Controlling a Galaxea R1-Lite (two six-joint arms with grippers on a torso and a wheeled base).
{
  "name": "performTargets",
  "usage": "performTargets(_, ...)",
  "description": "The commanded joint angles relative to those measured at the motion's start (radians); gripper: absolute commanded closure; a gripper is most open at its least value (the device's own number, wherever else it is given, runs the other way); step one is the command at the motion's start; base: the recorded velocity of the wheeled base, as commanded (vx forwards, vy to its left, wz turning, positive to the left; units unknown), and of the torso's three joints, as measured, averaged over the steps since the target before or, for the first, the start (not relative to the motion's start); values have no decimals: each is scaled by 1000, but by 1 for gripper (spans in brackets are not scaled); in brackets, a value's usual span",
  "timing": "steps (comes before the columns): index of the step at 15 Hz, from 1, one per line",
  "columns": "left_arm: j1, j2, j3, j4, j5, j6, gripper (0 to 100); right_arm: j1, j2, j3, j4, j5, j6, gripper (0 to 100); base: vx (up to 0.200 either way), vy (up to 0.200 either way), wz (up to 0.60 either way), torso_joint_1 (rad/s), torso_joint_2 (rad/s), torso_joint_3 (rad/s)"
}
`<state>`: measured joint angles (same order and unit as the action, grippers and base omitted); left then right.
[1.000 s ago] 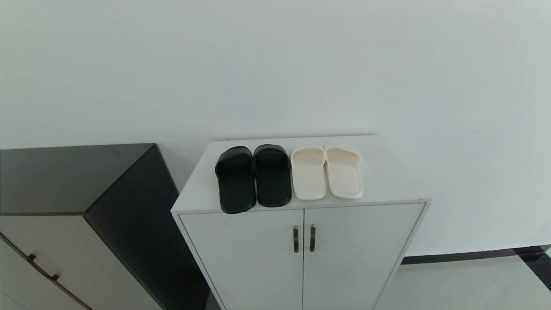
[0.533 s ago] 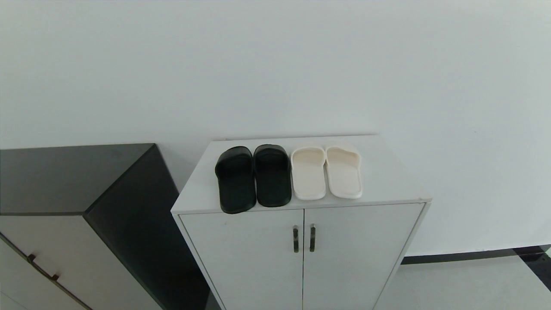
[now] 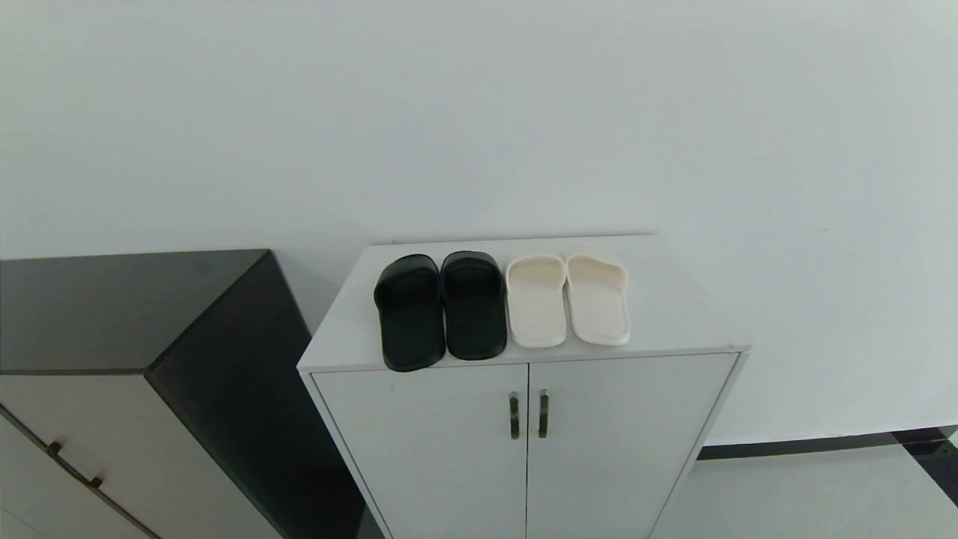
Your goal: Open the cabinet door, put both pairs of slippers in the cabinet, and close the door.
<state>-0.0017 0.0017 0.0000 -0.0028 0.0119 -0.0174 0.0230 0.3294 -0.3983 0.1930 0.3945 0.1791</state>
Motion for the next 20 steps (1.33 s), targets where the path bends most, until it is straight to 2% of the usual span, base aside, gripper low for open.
performTargets(1,0,1,0,0,0,1,100,0,76,-68,-1,1,-17,0,0,0,0,0,0,0)
performTargets(4,0,0,0,-2,2,-1,100,0,157,-116,-12,1,-40,0,0,0,0,0,0,0)
performTargets(7,0,1,0,0,-1,2,100,11,421,-278,-63,-26,-72,0,0,0,0,0,0,0)
performTargets(9,0,1,0,0,-1,1,100,123,583,-343,-116,-75,-93,0,0,0,0,0,0,0)
performTargets(12,0,1,0,0,-1,2,100,496,804,-370,-300,-407,-15,0,0,0,0,0,0,0)
performTargets(13,0,1,0,0,-1,2,100,581,879,-387,-374,-506,10,0,0,0,0,0,0,0)
performTargets(15,0,1,0,0,-1,2,100,660,1037,-461,-458,-640,13,0,0,0,0,0,0,0)
performTargets(17,0,1,0,0,-1,1,100,683,1175,-562,-472,-741,16,0,0,0,0,0,0,0)
performTargets(20,0,1,0,0,-1,-1,100,704,1315,-669,-527,-832,17,0,0,0,0,0,0,0)
